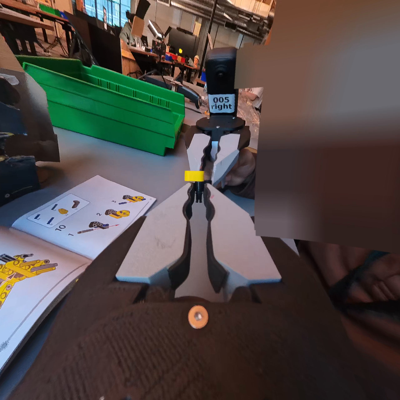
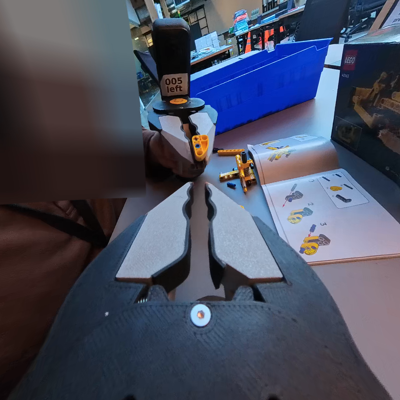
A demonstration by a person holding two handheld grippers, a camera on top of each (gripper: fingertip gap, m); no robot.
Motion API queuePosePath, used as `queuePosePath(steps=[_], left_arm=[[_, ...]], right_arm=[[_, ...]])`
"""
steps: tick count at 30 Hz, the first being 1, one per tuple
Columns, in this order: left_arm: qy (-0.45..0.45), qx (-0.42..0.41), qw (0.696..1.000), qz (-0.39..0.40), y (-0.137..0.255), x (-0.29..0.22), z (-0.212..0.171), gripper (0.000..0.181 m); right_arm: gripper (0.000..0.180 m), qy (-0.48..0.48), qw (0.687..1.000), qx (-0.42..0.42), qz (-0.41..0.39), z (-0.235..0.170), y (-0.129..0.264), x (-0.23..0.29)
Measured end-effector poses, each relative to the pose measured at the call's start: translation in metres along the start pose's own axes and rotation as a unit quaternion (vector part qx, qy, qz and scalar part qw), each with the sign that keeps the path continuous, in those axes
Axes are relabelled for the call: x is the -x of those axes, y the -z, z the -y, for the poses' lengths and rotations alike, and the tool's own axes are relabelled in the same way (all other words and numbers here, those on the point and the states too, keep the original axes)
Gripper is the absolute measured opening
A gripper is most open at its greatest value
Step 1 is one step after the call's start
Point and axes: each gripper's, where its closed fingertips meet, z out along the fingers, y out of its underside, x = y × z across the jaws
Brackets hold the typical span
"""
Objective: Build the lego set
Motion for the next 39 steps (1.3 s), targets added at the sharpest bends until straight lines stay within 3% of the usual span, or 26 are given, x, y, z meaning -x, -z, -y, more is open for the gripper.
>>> queuePosePath(steps=[4, 8, 19, 39], left_arm=[[-0.044, -0.053, 0.998, 0.002, 0.005, -0.002, 0.015, 0.004], [-0.149, -0.108, 0.983, 0.006, 0.009, -0.009, 0.026, 0.004], [-0.235, -0.098, 0.967, 0.010, 0.003, -0.020, 0.020, 0.004], [-0.216, -0.098, 0.971, 0.015, 0.008, -0.020, 0.024, 0.005]], right_arm=[[0.014, 0.013, 1.000, -0.007, -0.006, 0.004, 0.000, 0.001], [0.017, 0.036, 0.999, -0.021, -0.004, 0.011, 0.000, 0.009], [0.016, 0.091, 0.995, -0.028, -0.011, 0.020, 0.002, 0.023], [0.011, 0.098, 0.995, -0.020, -0.024, 0.013, 0.003, 0.014]])
